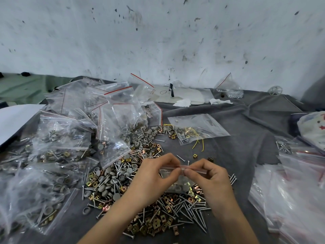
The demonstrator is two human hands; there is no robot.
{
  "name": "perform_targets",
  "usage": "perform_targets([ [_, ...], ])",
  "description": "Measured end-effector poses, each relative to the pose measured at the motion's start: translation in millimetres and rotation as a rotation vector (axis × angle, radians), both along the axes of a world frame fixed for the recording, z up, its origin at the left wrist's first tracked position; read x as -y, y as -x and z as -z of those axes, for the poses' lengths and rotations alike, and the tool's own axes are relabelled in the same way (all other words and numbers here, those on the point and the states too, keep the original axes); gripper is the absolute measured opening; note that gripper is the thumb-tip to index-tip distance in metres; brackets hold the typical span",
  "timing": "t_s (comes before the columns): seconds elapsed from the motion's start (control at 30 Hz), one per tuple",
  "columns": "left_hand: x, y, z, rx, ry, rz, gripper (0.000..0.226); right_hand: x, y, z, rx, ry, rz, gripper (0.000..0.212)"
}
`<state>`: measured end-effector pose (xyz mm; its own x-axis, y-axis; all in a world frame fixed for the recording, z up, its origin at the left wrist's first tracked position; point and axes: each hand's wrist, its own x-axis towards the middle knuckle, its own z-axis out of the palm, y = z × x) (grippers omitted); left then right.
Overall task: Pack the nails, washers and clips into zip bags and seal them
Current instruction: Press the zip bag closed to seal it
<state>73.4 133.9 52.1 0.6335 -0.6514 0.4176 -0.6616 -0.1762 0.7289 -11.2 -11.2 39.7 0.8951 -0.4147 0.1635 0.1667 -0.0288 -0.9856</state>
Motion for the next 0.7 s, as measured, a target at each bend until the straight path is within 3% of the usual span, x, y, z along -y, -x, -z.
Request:
perform_targets([
  [0.2,0.1,-3.1,-0.8,0.024,-0.01,0.038,0.006,2.2,0.0,1.9,0.007,-0.025,-0.018,0.009],
  [0.43,-1.2,-1.7,-1.9,-0.05,0.028,0.009,0.026,0.4,0.6,9.8,0.06,-0.051,0.009,0.015],
  [0.7,-4.5,-2.5,-3.5,-0.1,0.034,0.005,0.021,1.2,1.6,9.6,0.088,0.027,-0.019,0.025],
])
